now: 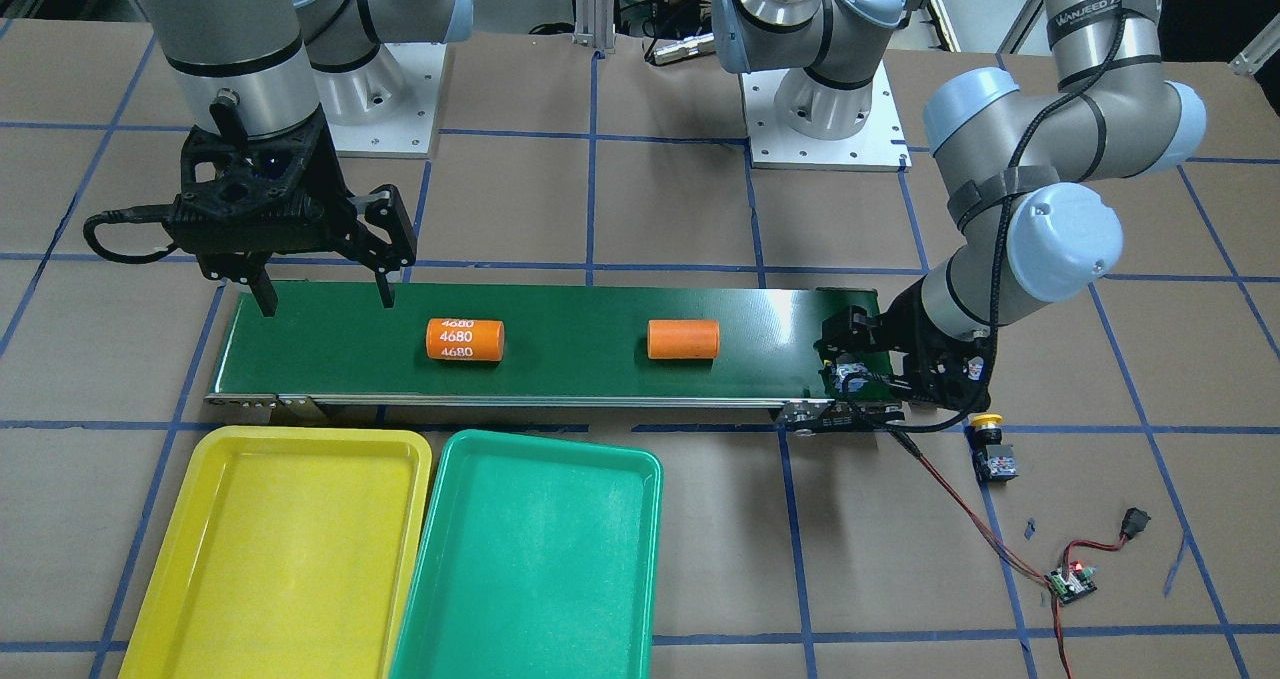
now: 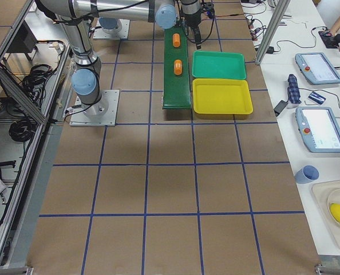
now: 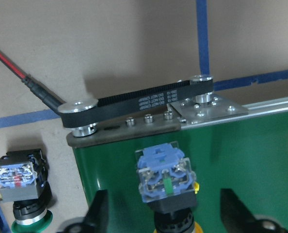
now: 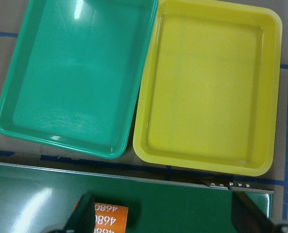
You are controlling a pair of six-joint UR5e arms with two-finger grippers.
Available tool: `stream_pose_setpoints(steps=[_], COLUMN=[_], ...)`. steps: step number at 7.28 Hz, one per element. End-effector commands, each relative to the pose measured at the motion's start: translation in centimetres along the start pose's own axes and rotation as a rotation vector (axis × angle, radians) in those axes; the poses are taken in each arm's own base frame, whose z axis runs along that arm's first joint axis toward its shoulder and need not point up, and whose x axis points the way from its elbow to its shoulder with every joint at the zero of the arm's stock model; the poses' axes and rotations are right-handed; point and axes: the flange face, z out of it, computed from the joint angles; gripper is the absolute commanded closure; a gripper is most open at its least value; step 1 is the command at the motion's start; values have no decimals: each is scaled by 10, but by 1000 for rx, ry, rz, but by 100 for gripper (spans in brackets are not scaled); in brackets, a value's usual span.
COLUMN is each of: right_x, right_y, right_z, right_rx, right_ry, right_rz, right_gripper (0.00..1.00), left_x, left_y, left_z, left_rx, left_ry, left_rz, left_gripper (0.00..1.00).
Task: Sort buttons by color to trays
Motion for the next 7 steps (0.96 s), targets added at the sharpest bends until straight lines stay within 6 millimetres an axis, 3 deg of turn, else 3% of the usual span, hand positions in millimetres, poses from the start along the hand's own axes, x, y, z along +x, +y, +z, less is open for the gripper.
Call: stream_pose_setpoints(steps=[1, 3, 4, 5, 7], right_x=[0, 1, 0, 0, 0], right_y=[0, -1, 0, 0, 0], right_z=[2, 2, 2, 2, 2], right_rx=[-4, -4, -4, -4, -5], right_ry=[0, 0, 1, 1, 0], right_rz=[0, 1, 0, 0, 0], right_gripper=[0, 0, 0, 0, 0], left_x=[-31, -98, -121, -133, -159], left_y=[-19, -19, -24, -42, -55], left_z=[-66, -67, -56, -37, 2], left_rx=[94, 100, 85, 148, 117], left_ry=[-40, -56, -103, -141, -123], left_rz=[-26, -51, -22, 6, 53], left_gripper=[0, 0, 0, 0, 0])
